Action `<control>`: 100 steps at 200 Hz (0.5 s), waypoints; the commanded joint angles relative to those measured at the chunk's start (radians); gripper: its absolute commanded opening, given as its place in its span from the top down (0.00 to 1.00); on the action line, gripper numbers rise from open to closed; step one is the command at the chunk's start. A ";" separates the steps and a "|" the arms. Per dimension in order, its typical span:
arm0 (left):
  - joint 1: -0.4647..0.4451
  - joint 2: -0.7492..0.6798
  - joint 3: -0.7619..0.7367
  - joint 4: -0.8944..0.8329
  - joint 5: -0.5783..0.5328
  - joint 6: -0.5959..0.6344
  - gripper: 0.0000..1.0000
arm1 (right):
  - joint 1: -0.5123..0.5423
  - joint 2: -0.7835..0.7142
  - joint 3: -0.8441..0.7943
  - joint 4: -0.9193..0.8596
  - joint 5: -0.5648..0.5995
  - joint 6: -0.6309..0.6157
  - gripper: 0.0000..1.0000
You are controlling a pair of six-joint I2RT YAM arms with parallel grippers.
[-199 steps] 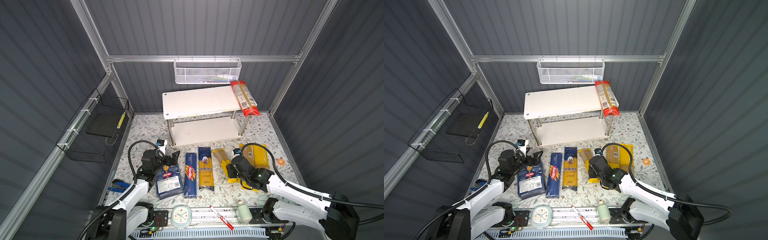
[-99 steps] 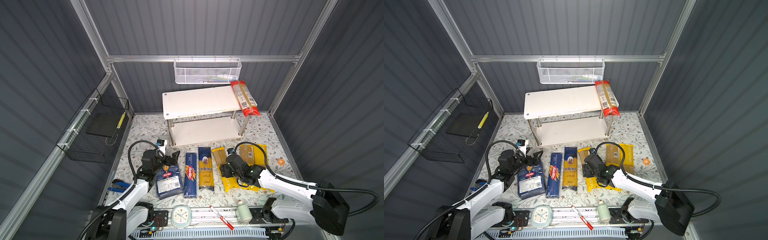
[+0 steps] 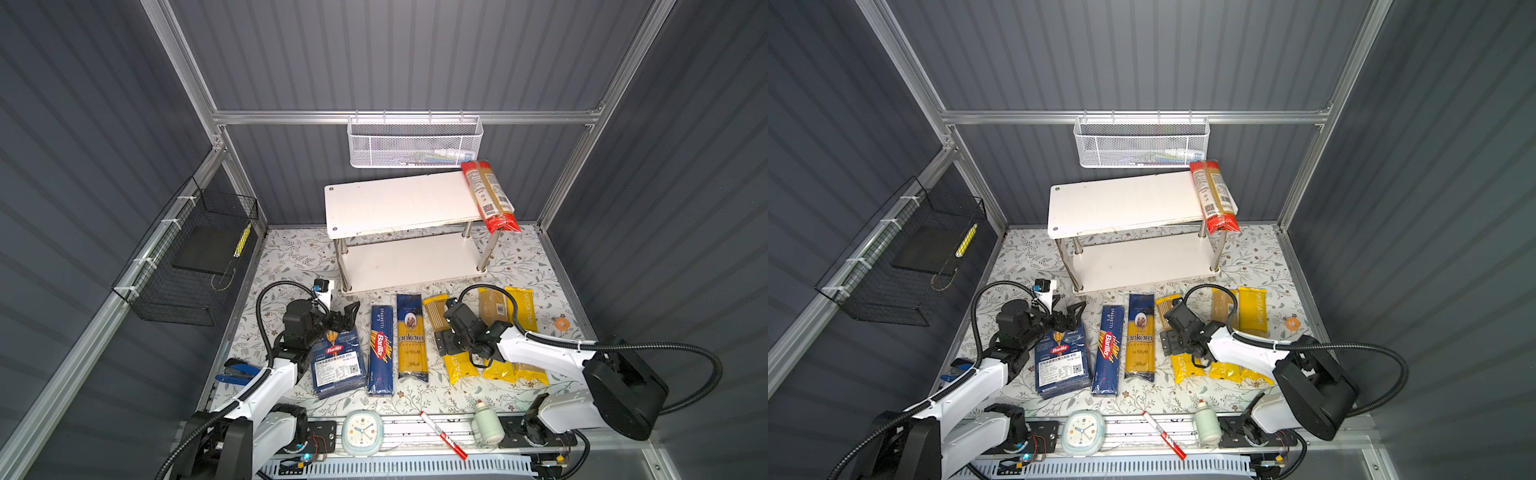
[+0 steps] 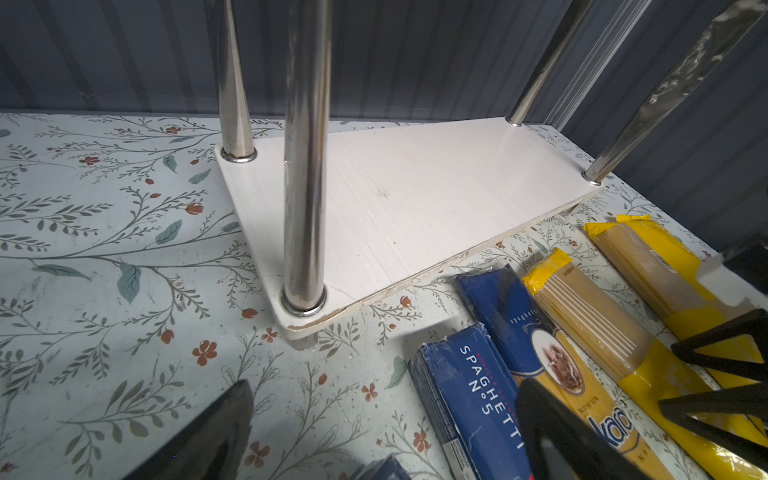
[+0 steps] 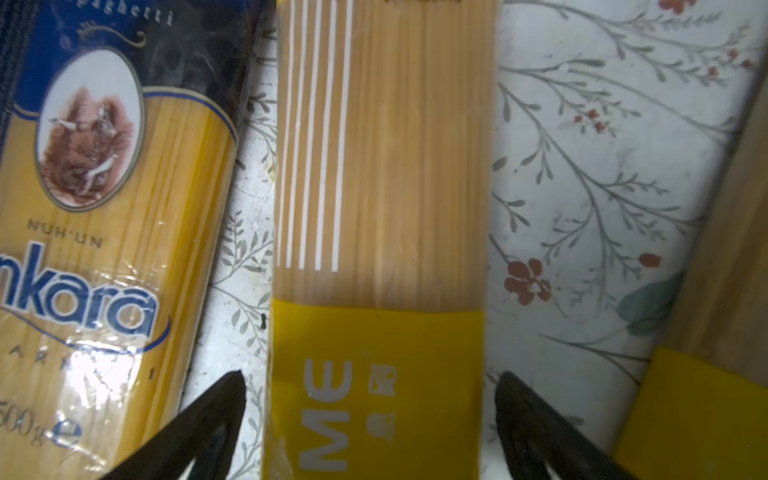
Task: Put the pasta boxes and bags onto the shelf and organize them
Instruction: 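Lift the Pastatime bag slightly with the right gripper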
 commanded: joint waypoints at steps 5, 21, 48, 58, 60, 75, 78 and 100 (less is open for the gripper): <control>0.002 -0.004 0.006 -0.001 -0.004 -0.001 0.01 | -0.008 0.033 0.031 0.023 0.009 -0.020 0.05; 0.002 -0.004 0.004 -0.001 -0.005 -0.001 0.01 | -0.015 0.050 0.035 0.027 0.006 -0.023 0.04; 0.002 -0.003 0.005 -0.001 -0.005 -0.001 0.01 | -0.032 0.077 0.029 0.043 -0.001 -0.019 0.03; 0.002 -0.004 0.005 -0.001 -0.005 -0.001 0.01 | -0.037 0.084 0.025 0.050 -0.001 -0.015 0.03; 0.002 -0.004 0.005 -0.001 -0.005 -0.001 0.01 | -0.040 0.087 0.025 0.052 -0.002 -0.015 0.03; 0.002 -0.002 0.006 -0.001 -0.005 -0.001 0.01 | -0.045 0.102 0.023 0.058 -0.006 -0.009 0.03; 0.002 -0.001 0.006 -0.001 -0.005 -0.001 0.01 | -0.046 0.106 0.025 0.056 -0.004 -0.006 0.03; 0.001 0.003 0.009 -0.003 -0.004 -0.001 0.01 | -0.047 0.136 0.034 0.049 -0.005 0.001 0.03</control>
